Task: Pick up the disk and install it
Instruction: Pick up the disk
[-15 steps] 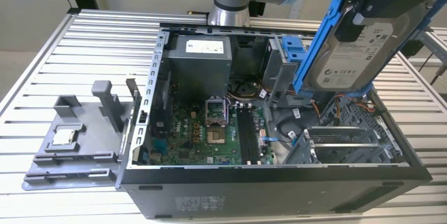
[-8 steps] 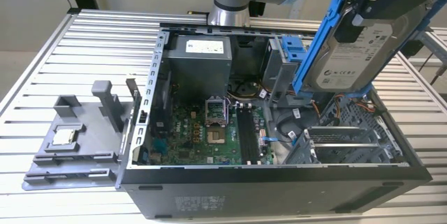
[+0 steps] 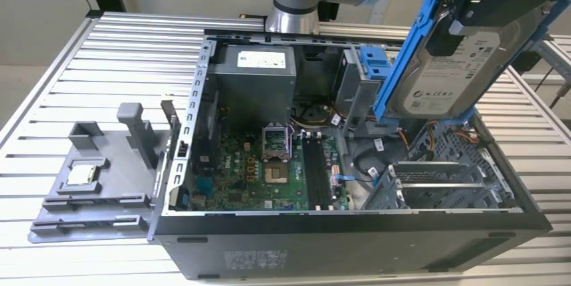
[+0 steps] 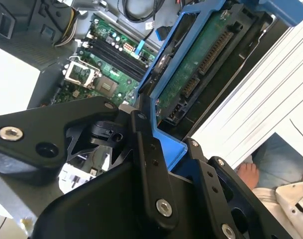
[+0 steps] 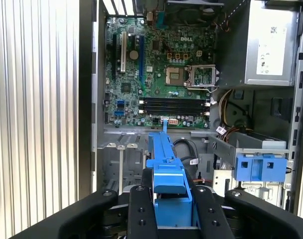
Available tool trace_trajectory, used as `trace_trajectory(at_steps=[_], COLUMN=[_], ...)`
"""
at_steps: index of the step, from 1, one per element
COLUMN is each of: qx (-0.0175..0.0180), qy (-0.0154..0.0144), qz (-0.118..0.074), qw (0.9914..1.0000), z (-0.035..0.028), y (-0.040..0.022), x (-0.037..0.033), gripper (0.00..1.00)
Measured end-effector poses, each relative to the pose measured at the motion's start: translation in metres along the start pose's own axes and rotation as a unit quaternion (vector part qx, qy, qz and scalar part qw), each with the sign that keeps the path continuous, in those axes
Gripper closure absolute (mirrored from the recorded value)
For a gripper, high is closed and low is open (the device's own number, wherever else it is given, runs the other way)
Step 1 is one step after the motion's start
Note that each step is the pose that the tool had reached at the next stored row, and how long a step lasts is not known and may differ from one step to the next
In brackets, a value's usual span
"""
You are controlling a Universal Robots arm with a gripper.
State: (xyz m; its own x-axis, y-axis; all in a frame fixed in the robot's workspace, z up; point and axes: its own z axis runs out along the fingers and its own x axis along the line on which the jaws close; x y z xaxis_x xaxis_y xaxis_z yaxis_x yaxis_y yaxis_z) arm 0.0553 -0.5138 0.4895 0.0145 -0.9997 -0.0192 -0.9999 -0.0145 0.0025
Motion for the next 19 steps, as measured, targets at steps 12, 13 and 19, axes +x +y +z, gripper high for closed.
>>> trace_trajectory(at_steps=[12, 13, 19], qx=[0.0, 0.0, 0.0], qy=[0.0, 0.0, -0.0001], qz=[0.0, 0.0, 0.0], qw=[1.0, 1.0, 1.0], z=[0.0023, 0.0023, 0.0035], y=[0.0, 0.0, 0.0], x=[0.0001, 0.0001, 0.0001], gripper=[1.0, 1.0, 1.0])
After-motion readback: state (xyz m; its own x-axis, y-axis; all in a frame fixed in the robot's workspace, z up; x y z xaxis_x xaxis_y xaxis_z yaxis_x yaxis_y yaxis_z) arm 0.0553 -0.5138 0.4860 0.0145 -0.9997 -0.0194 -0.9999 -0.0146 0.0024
